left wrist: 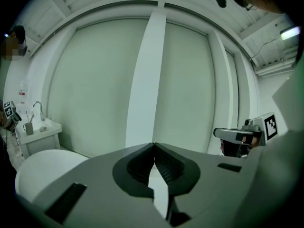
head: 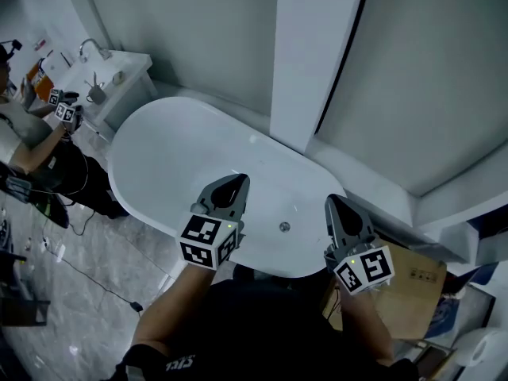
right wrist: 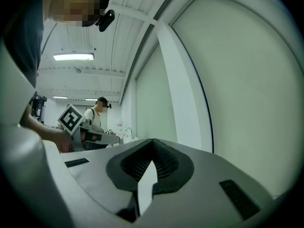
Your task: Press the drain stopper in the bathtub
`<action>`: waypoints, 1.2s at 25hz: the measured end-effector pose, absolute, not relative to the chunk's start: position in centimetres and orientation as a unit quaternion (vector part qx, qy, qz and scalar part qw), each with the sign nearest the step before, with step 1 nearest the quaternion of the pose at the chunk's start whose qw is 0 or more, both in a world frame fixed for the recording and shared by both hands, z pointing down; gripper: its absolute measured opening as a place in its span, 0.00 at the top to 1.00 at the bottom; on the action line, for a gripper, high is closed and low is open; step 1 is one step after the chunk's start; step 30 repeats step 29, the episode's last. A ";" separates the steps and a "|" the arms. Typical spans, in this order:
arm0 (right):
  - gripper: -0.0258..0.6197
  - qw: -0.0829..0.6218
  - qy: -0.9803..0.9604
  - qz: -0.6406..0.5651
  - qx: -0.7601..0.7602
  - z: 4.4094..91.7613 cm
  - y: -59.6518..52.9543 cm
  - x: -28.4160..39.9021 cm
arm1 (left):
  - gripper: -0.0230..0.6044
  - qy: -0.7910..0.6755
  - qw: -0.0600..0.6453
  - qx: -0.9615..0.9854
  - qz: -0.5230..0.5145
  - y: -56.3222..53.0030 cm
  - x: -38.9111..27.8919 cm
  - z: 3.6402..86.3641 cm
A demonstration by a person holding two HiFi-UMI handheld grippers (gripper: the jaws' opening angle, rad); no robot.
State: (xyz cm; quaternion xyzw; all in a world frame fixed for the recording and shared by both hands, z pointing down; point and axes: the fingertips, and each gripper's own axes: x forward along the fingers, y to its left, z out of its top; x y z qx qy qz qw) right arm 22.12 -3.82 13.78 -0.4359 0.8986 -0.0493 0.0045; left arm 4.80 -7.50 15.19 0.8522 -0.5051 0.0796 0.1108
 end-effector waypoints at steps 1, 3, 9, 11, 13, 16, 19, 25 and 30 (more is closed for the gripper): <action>0.94 0.011 0.899 -0.047 -0.435 13.3 -3.8 22.5 | 0.94 -0.504 0.105 0.853 0.081 -7.4 5.2 14.8; 0.94 0.022 0.898 -0.047 -0.436 12.7 -3.5 23.1 | 0.94 -0.499 0.093 0.857 0.085 -7.2 5.8 14.0; 0.94 0.020 0.897 -0.035 -0.440 11.9 -2.2 23.3 | 0.94 -0.482 0.070 0.869 0.089 -7.3 6.9 12.8; 0.94 0.015 0.895 -0.035 -0.445 12.0 -2.1 23.2 | 0.94 -0.476 0.067 0.872 0.089 -7.3 7.1 12.7; 0.94 0.008 0.894 -0.038 -0.446 12.3 -2.1 22.8 | 0.94 -0.475 0.064 0.873 0.087 -7.4 7.0 12.7; 0.94 -0.001 0.895 -0.044 -0.443 12.7 -2.3 22.2 | 0.94 -0.478 0.063 0.872 0.082 -7.6 6.7 12.9; 0.94 -0.010 0.897 -0.045 -0.441 13.0 -2.4 21.7 | 0.94 -0.482 0.067 0.870 0.075 -7.6 6.0 13.2; 0.94 -0.012 0.899 -0.048 -0.434 12.9 -2.9 20.5 | 0.94 -0.490 0.076 0.865 0.072 -7.6 4.4 13.7; 0.94 -0.015 0.902 -0.050 -0.429 13.1 -3.0 19.6 | 0.94 -0.494 0.077 0.863 0.071 -7.7 3.6 13.8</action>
